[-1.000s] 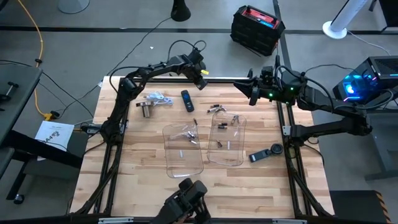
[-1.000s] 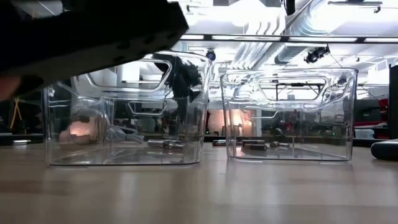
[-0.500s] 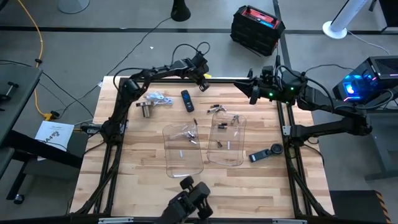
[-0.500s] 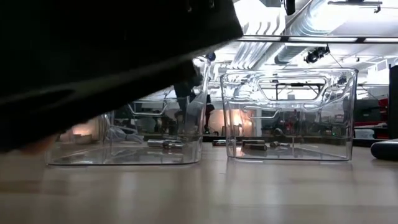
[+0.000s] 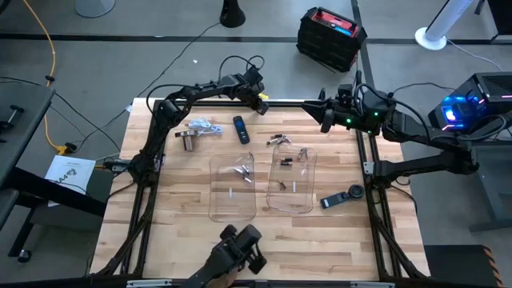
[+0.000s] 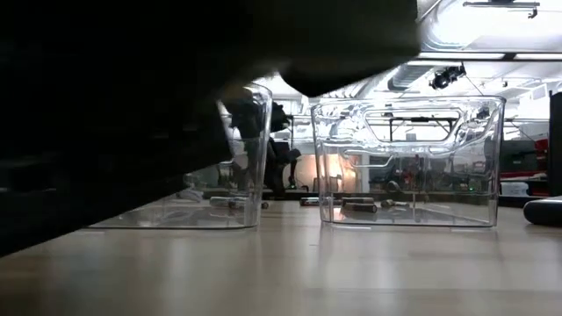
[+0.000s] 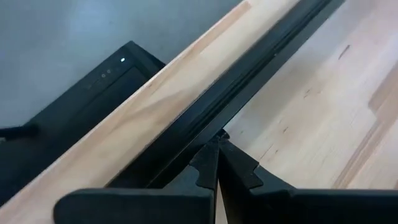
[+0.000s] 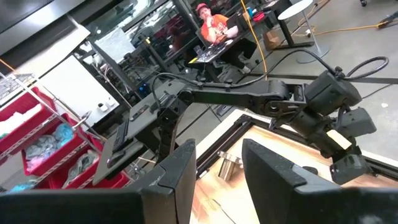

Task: Sort batteries
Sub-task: Put the black battery into the right transparent bin

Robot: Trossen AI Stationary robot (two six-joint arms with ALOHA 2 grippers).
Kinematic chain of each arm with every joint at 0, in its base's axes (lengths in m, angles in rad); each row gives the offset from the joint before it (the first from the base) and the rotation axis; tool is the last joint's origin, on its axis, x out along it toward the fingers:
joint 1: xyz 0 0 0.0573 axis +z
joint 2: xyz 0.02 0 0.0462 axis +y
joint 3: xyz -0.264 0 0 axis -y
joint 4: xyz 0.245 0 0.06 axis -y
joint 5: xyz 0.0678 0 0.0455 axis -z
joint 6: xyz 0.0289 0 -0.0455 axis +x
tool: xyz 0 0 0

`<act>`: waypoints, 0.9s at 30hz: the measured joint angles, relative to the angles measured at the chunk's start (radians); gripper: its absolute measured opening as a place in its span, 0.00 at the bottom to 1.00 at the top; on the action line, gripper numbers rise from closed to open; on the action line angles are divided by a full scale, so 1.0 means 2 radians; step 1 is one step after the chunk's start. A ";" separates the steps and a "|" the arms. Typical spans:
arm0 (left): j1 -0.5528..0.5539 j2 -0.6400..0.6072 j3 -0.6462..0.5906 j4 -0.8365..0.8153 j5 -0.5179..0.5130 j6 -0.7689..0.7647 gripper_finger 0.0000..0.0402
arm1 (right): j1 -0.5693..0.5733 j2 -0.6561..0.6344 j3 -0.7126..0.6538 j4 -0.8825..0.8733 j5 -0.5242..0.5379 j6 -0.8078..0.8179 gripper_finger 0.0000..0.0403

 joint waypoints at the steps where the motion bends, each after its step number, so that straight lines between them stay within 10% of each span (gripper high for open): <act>1: -0.001 0.000 0.000 -0.014 -0.001 0.013 0.00 | 0.000 0.000 0.000 0.000 0.000 0.000 0.31; 20: -0.005 -0.061 -0.003 -0.042 -0.042 0.081 0.00 | 0.000 0.000 0.000 0.000 0.000 -0.021 0.31; 27: -0.001 -0.051 -0.026 -0.041 -0.036 0.001 0.00 | 0.000 0.000 0.000 -0.001 0.000 -0.021 0.31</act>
